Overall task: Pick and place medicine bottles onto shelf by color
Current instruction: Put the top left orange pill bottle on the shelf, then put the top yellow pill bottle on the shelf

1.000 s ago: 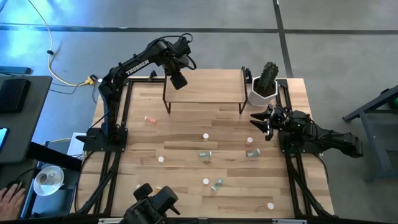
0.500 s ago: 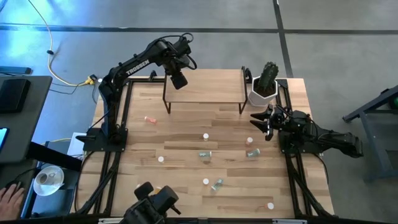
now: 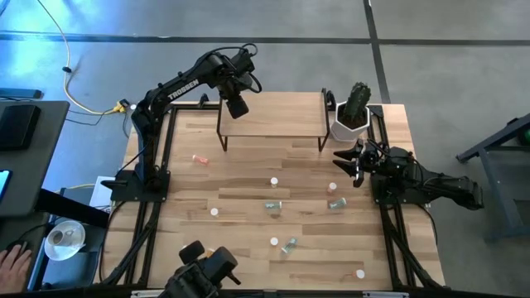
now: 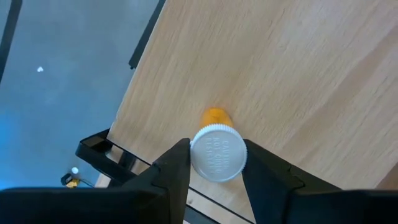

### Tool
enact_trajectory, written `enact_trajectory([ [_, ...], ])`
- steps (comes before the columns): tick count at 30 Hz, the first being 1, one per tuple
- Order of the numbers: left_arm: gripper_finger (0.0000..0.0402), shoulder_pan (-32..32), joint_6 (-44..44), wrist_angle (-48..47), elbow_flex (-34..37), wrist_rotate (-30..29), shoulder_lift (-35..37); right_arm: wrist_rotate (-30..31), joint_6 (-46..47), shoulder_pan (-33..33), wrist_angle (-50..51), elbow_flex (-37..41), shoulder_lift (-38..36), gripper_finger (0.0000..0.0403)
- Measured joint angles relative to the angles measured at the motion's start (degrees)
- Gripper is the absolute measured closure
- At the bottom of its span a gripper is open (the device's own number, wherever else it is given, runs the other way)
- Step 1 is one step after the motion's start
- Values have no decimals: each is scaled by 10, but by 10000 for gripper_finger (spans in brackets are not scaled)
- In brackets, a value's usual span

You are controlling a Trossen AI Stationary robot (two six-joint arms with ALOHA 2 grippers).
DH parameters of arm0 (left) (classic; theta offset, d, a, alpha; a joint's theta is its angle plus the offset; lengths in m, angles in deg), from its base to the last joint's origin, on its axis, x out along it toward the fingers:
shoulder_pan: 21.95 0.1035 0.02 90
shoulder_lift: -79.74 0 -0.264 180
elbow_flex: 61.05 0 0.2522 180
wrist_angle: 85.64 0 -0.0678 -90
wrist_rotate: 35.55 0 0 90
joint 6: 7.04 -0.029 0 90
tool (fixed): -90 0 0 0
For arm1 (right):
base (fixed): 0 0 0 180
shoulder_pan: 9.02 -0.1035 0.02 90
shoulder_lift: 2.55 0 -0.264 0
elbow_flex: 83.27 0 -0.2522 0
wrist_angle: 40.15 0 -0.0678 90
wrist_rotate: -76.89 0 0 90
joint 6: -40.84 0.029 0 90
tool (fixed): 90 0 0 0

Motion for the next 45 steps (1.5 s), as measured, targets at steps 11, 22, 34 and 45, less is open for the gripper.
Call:
enact_trajectory([
  [11,228,0,2,4,0,-23,0,0,0,0,0,0,0,240],
  [22,229,0,0,4,0,-23,0,0,0,0,0,0,0,240],
  [34,229,0,-15,-4,-16,-32,1,0,-4,0,0,0,0,240],
  [45,229,-1,-13,-40,-112,-23,2,0,-4,0,0,0,0,240],
])
